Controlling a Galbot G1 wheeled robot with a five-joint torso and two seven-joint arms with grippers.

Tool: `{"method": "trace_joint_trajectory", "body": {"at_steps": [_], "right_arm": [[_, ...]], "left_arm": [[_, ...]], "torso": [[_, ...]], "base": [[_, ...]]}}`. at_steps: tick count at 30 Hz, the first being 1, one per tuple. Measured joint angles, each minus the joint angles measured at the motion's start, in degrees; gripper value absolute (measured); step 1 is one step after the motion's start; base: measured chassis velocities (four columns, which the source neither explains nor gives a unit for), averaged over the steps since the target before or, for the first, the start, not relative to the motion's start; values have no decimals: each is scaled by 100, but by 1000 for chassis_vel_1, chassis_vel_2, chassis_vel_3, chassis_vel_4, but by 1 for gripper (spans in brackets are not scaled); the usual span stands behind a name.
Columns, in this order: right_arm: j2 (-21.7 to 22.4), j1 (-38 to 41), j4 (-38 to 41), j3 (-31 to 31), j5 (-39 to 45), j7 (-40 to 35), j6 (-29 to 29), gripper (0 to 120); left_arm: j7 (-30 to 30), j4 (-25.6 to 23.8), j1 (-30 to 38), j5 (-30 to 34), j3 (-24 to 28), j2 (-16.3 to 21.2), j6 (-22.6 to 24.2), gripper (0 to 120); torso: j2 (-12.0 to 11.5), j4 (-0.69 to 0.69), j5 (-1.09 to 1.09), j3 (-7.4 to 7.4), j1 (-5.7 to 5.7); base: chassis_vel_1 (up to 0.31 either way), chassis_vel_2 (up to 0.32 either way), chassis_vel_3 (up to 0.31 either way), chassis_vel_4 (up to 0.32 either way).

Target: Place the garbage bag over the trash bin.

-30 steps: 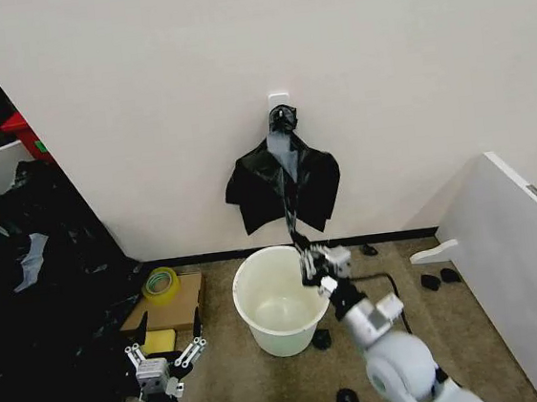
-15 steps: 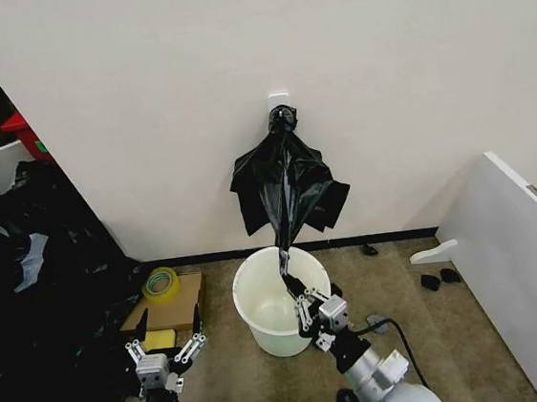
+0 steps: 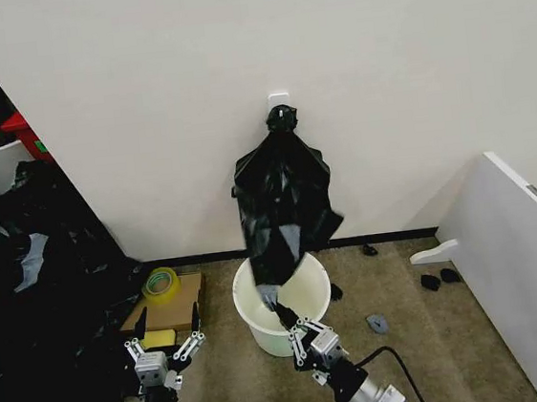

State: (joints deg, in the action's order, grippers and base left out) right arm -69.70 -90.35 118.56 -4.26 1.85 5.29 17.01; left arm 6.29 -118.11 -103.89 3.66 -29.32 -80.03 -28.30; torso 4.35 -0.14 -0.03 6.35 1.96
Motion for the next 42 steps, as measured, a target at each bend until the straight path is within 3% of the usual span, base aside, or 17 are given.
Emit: {"method": "trace_joint_trajectory", "body": {"at_steps": [17,22,26,27,30,31,32,33,34,35,37,38,41,42], "right_arm": [[-6,31,39,-37,50,-43,-32,0],[15,-10,-55,11,-65,-5,23,0],[33,-89,-152,82,-270,39,109,0],[33,-89,-152,82,-270,39,109,0],[59,-95,-263,117,-428,50,177,0],[59,-95,-263,117,-428,50,177,0],[63,-81,-298,119,-494,54,203,0],[63,-81,-298,119,-494,54,203,0],[64,-39,-351,122,-624,64,262,0],[90,214,-532,197,-961,122,451,0],[118,346,-623,286,-986,129,480,0],[118,346,-623,286,-986,129,480,0],[139,523,-704,415,-916,112,477,0],[139,523,-704,415,-916,112,477,0]], "left_arm": [[4,-18,3,43,16,2,27,99],[-34,-373,161,488,23,452,429,99],[-103,-807,456,1342,-7,1333,1063,99],[-103,-807,456,1342,-7,1333,1063,99],[-262,-1132,814,2106,62,2546,1660,100],[-262,-1132,814,2106,62,2546,1660,100],[-323,-1192,939,2268,68,2914,1781,100],[-323,-1192,939,2268,68,2914,1781,100],[-416,-1249,1104,2449,52,3379,1903,100],[-657,-1303,1368,2853,-86,4468,2150,100],[-787,-1267,1445,3029,-106,4941,2255,100],[-787,-1267,1445,3029,-106,4941,2255,100],[-892,-1023,1580,3420,41,5653,2577,100],[-892,-1023,1580,3420,41,5653,2577,100]], "torso": [[0,0,-1,0,0],[0,0,-1,0,0],[0,0,-2,0,0],[0,0,-2,0,0],[0,-1,-2,0,0],[0,-1,-2,0,0],[0,-1,-2,1,0],[0,-1,-2,1,0],[0,-3,-2,0,0],[0,0,0,1,1],[0,-1,-1,1,0],[0,-1,-1,1,0],[-1,1,-2,1,1],[-1,1,-2,1,1]], "base": [[0,0,0,0],[0,0,0,0],[0,0,0,0],[0,0,0,0],[0,0,0,0],[0,0,0,0],[0,0,0,0],[0,0,0,0],[0,0,0,0],[0,0,0,0],[0,0,0,0],[0,0,0,0],[0,0,0,0],[0,0,0,0]]}}
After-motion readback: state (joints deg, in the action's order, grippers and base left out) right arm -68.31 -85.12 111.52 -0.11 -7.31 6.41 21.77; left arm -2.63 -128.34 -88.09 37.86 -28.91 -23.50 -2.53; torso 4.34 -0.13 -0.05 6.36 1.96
